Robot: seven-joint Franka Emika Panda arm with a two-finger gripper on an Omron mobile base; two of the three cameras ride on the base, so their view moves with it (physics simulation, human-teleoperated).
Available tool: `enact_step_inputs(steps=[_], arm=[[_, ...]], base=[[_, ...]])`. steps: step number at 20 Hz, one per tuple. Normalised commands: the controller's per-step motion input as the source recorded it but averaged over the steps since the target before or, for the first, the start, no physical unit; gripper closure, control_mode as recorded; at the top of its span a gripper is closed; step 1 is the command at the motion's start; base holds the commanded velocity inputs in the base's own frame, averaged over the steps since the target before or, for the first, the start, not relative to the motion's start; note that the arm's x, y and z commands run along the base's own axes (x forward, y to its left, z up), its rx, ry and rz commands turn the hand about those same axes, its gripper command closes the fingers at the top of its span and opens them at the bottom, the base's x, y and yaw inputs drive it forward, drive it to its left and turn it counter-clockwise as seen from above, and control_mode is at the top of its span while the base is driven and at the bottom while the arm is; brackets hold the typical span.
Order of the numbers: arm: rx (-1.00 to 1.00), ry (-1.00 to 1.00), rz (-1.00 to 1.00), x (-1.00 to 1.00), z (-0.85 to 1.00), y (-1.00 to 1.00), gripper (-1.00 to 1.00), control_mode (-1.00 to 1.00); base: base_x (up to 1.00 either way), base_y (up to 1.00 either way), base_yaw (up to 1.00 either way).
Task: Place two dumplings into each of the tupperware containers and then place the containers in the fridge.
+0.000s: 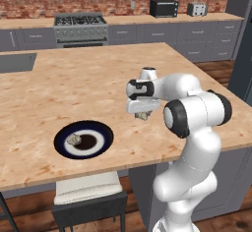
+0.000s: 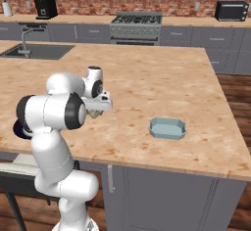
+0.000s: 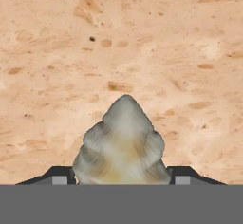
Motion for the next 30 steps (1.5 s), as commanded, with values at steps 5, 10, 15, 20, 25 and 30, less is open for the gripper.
enact_step_inputs(steps=[5,10,15,20,25,30], arm=[[0.0,0.0,0.0,-0.01,0.0,-0.97,1.0,-1.0],[0.0,0.0,0.0,0.0,0.0,-0.71,1.0,-1.0],[0.0,0.0,0.0,0.04,0.0,-0.65,1.0,-1.0],[0.0,0.0,0.0,0.0,0.05,-0.74,1.0,-1.0],[-0.05,0.0,-0.01,-0.02,0.0,-0.69,1.0,-1.0],[-0.05,0.0,-0.04,0.0,0.0,-0.67,1.0,-1.0]], base=[[0.0,0.0,0.0],[0.0,0.0,0.0],[0.0,0.0,0.0],[0.0,0.0,0.0],[0.0,0.0,0.0],[0.0,0.0,0.0]])
